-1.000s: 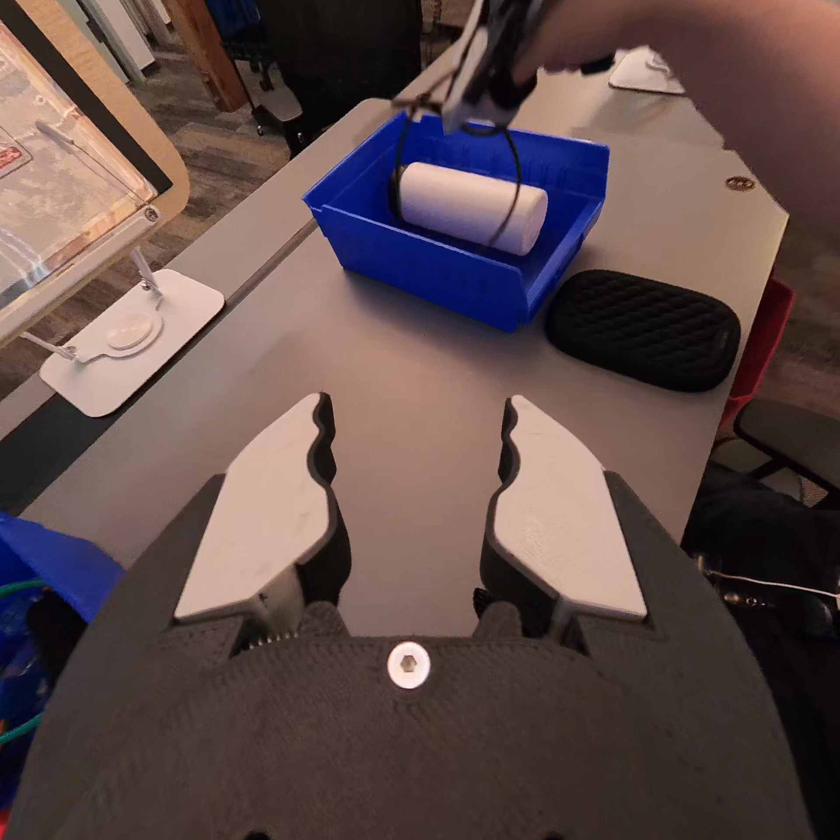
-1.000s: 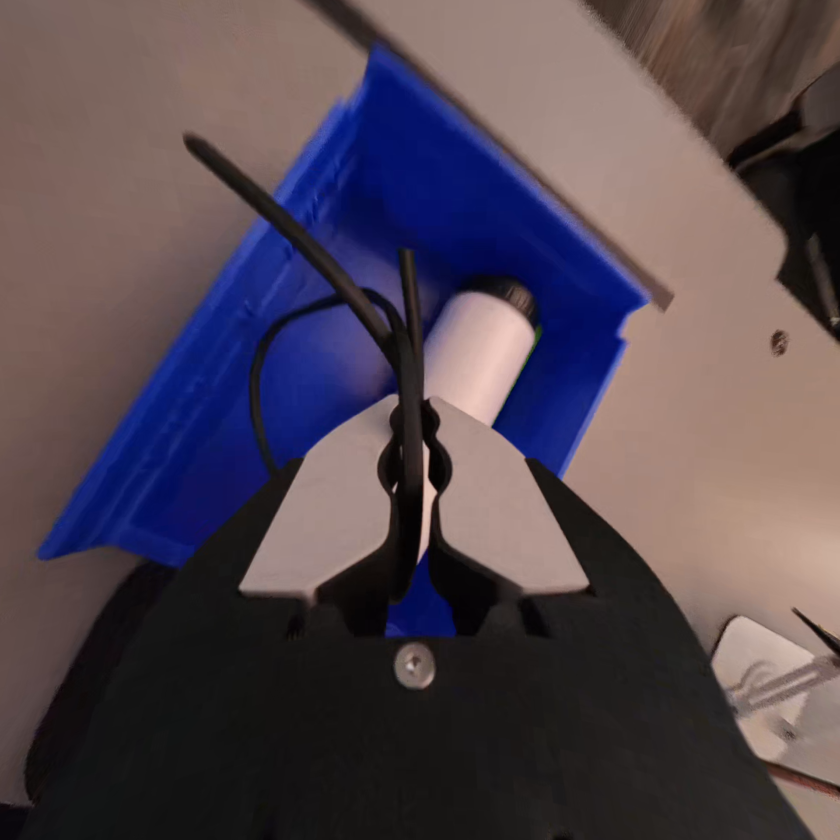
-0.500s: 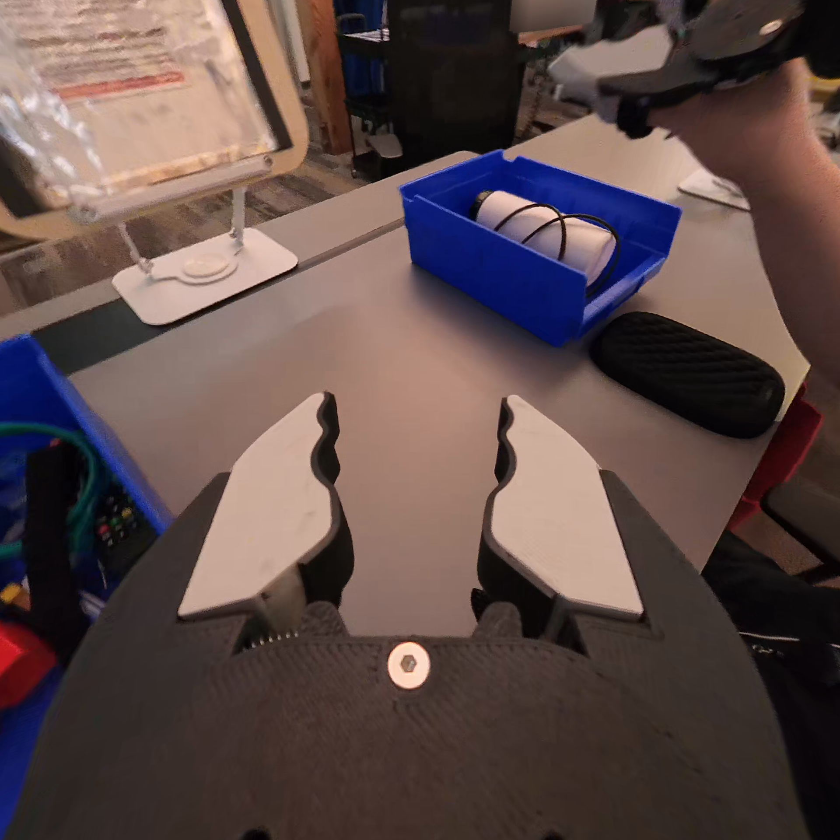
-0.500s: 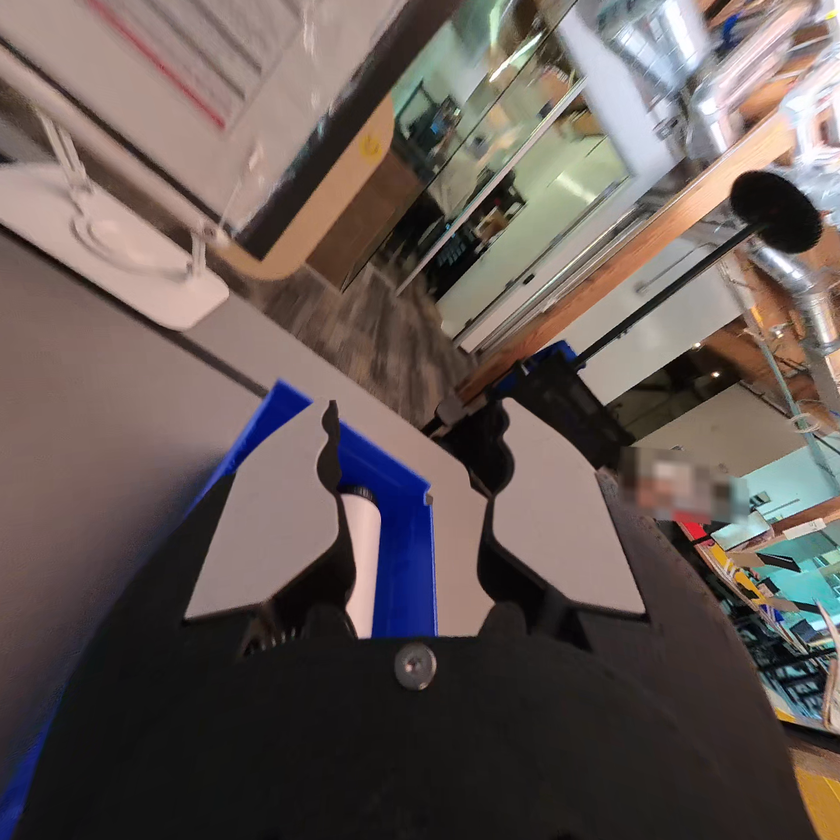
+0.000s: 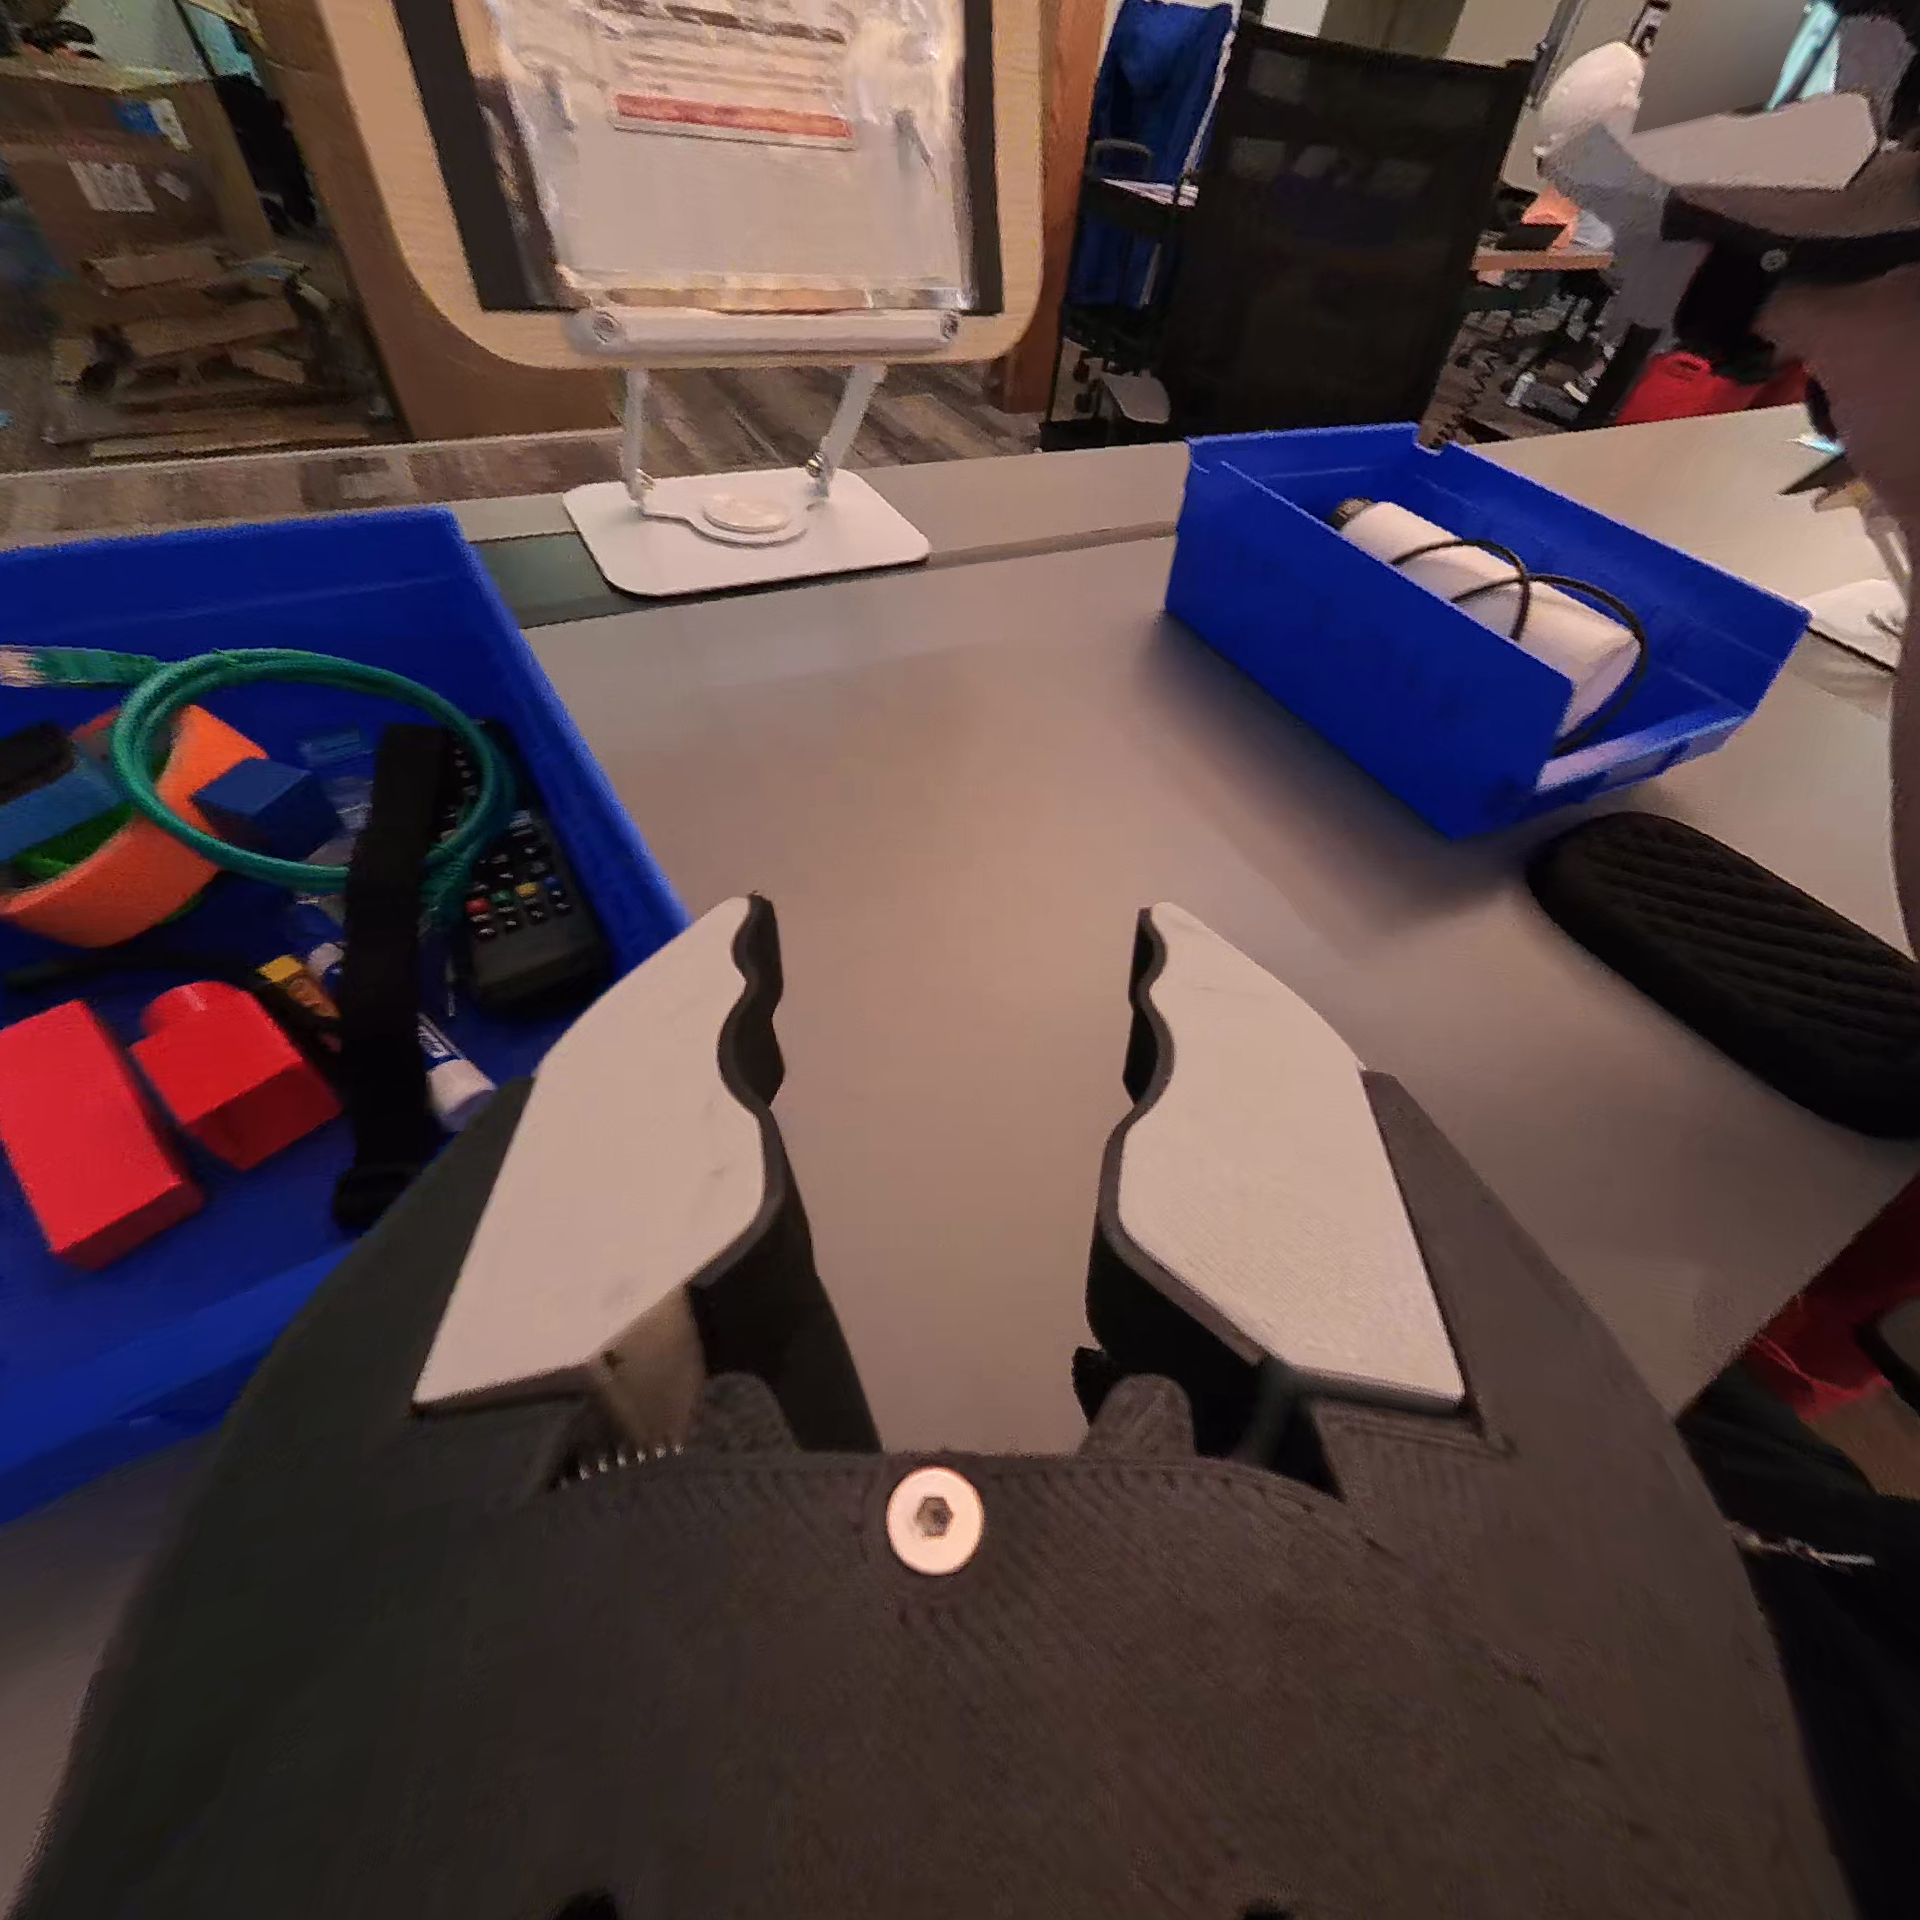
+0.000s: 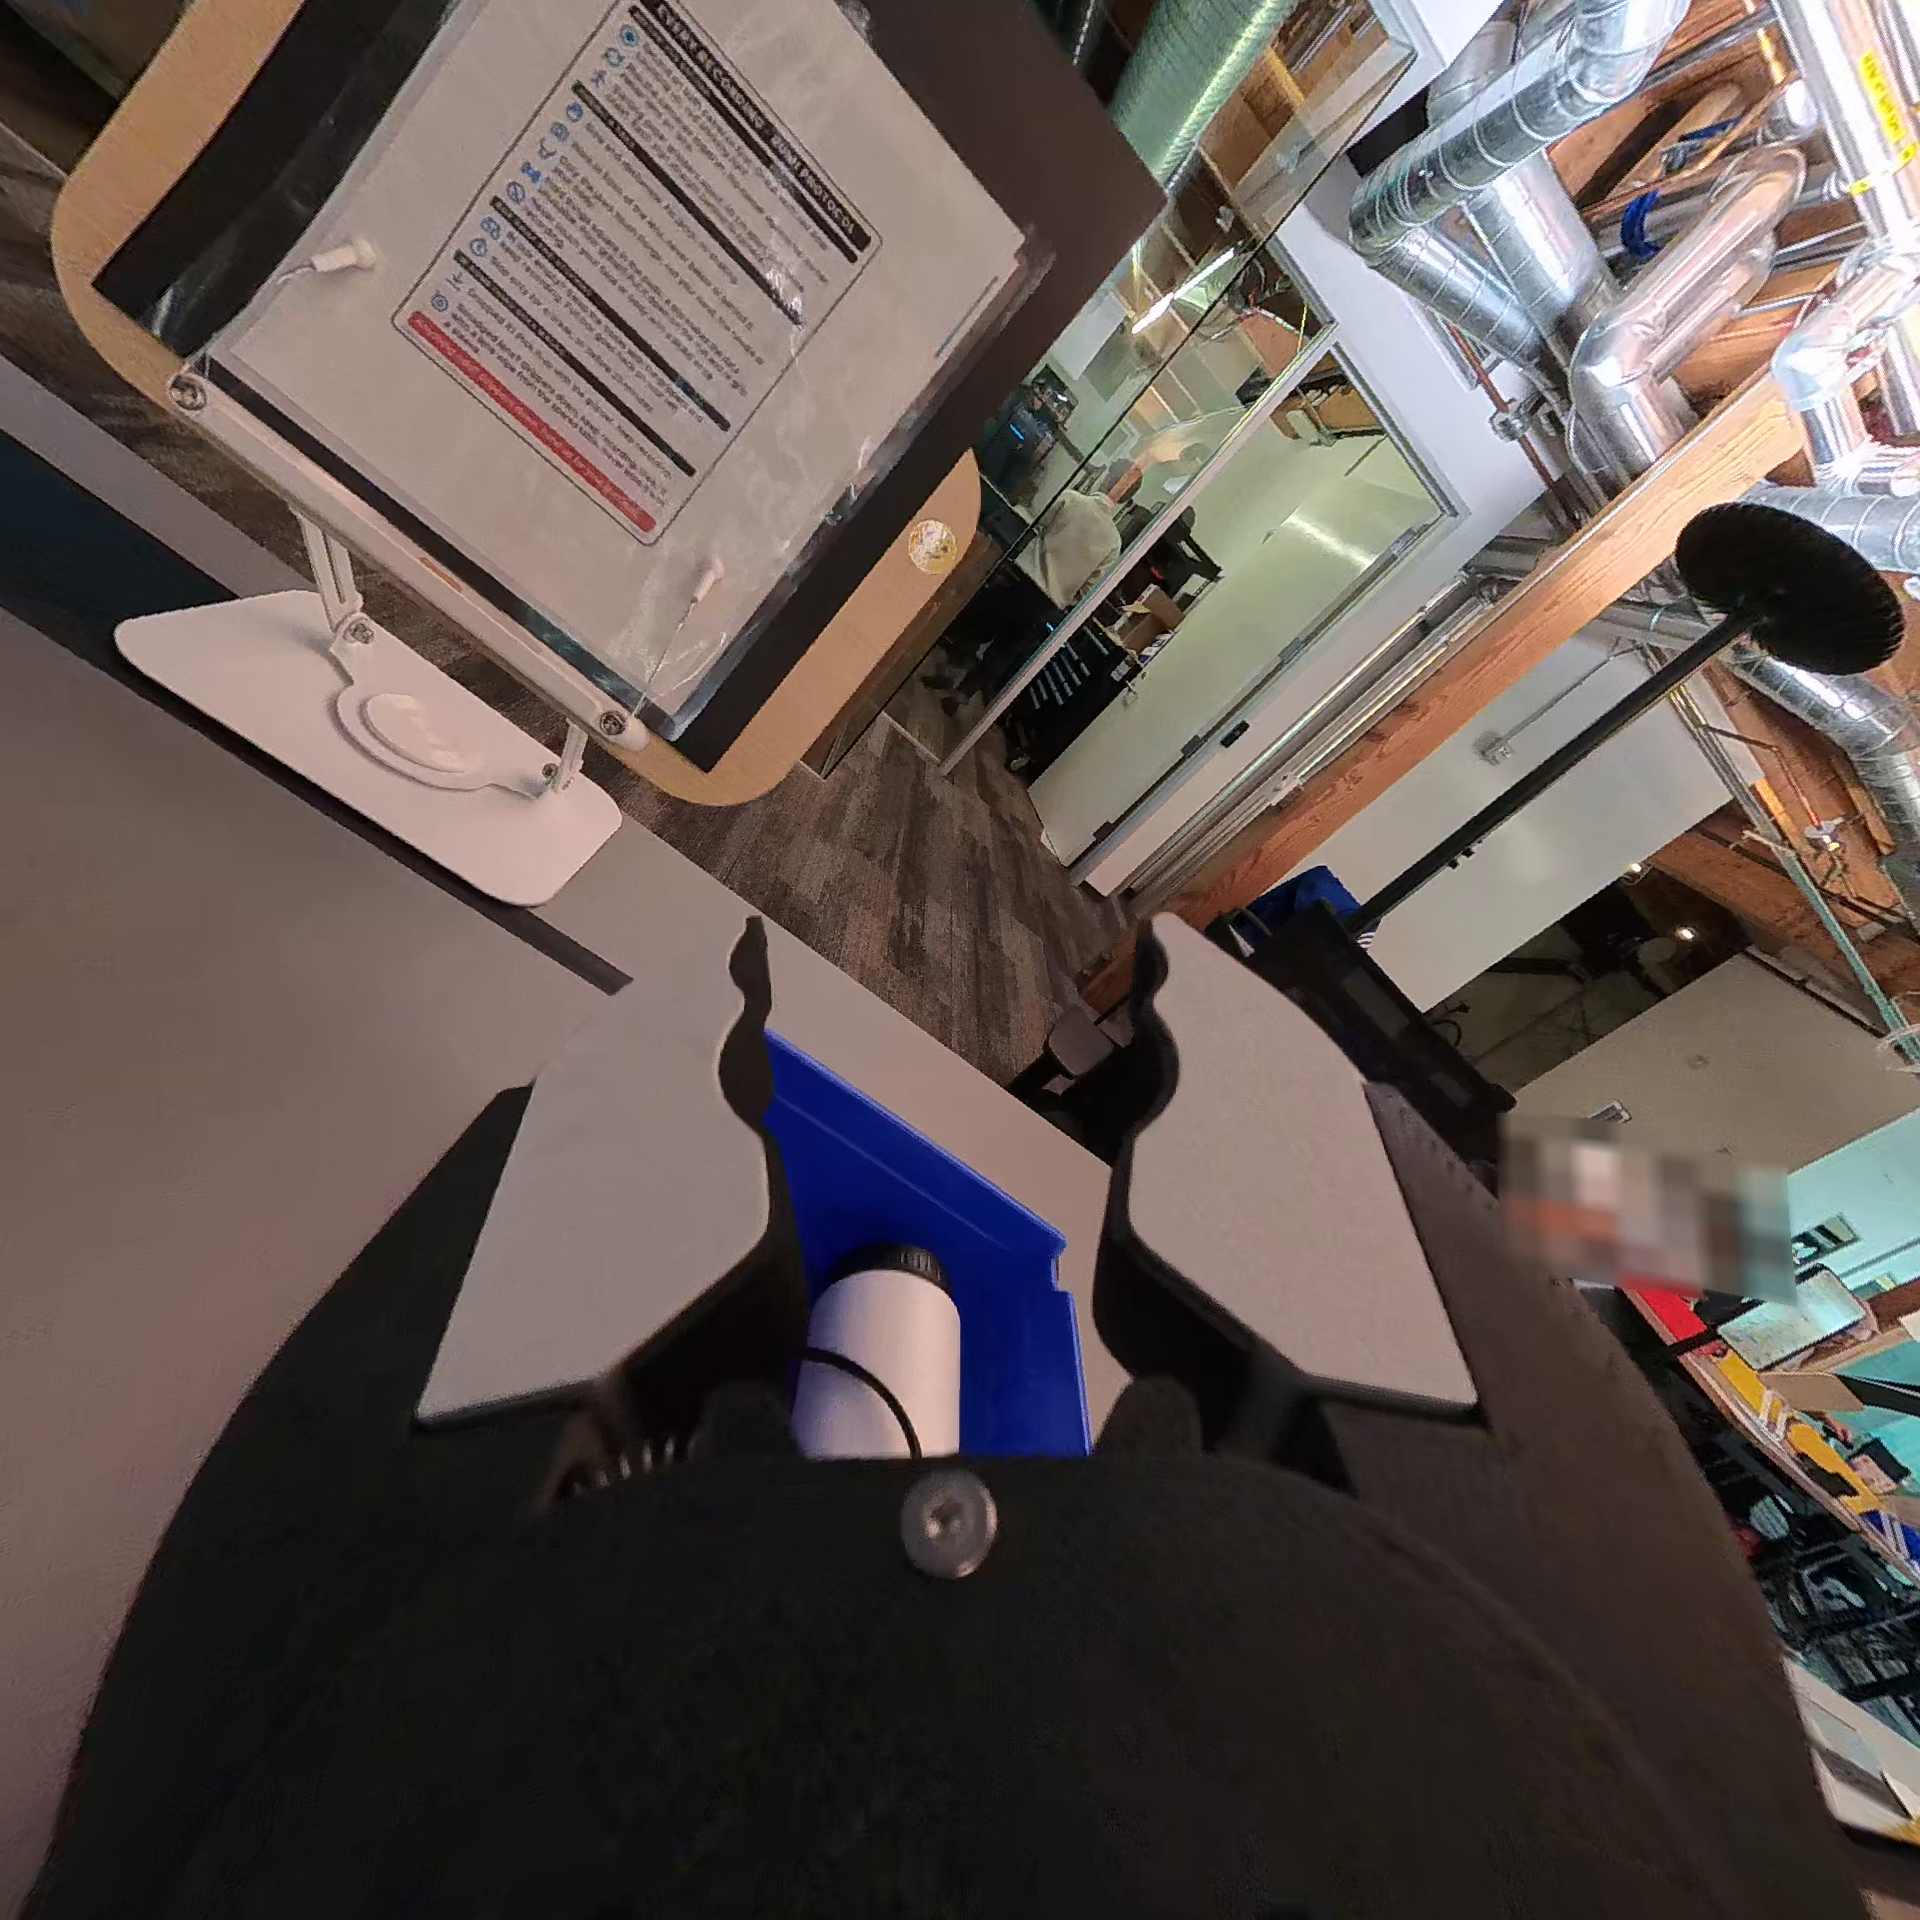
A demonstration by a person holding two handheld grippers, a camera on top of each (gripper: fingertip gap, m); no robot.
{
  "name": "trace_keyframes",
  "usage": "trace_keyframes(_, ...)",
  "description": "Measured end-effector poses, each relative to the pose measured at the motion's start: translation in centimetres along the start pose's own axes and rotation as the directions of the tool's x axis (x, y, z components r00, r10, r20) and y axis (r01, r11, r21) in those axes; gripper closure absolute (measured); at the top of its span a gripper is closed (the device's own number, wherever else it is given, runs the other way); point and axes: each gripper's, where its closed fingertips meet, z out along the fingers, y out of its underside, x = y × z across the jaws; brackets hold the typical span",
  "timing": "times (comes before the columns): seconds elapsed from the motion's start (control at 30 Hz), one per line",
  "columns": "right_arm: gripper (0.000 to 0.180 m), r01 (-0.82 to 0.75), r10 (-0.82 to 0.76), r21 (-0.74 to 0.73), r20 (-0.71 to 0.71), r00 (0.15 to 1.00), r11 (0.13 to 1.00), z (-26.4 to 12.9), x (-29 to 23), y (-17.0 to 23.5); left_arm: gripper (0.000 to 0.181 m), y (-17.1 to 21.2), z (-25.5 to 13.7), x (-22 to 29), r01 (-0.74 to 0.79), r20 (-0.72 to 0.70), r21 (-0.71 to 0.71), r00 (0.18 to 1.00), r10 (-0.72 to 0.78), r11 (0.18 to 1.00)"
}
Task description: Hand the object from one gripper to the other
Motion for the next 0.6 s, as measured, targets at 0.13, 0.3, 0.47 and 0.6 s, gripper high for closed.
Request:
trace_keyframes(0.13,0.112,0.006,-0.006,0.035,-0.002,1.000,0.999,0.3,1.0,-2.6,0.116,-1.8,-1.2,-3.3,-0.051,0.132,0.050,0.990,0.044,0.997)
trace_keyframes(0.3,0.112,-0.105,0.097,0.116,0.079,0.992,0.988,0.2,3.0,-7.4,0.118,-3.3,-2.5,-10.6,-0.117,0.361,-0.060,0.923,0.131,0.991)
trace_keyframes(0.47,0.120,-0.311,0.271,0.152,0.235,0.933,0.938,0.4,2.0,-7.1,0.128,-1.0,-0.1,-16.8,-0.130,0.379,-0.341,0.887,0.263,0.931)
trace_keyframes(0.6,0.118,-0.278,0.247,0.065,0.296,0.923,0.958,2.4,0.2,-5.0,0.130,2.9,5.0,-17.2,-0.097,0.180,-0.489,0.961,0.210,0.867)
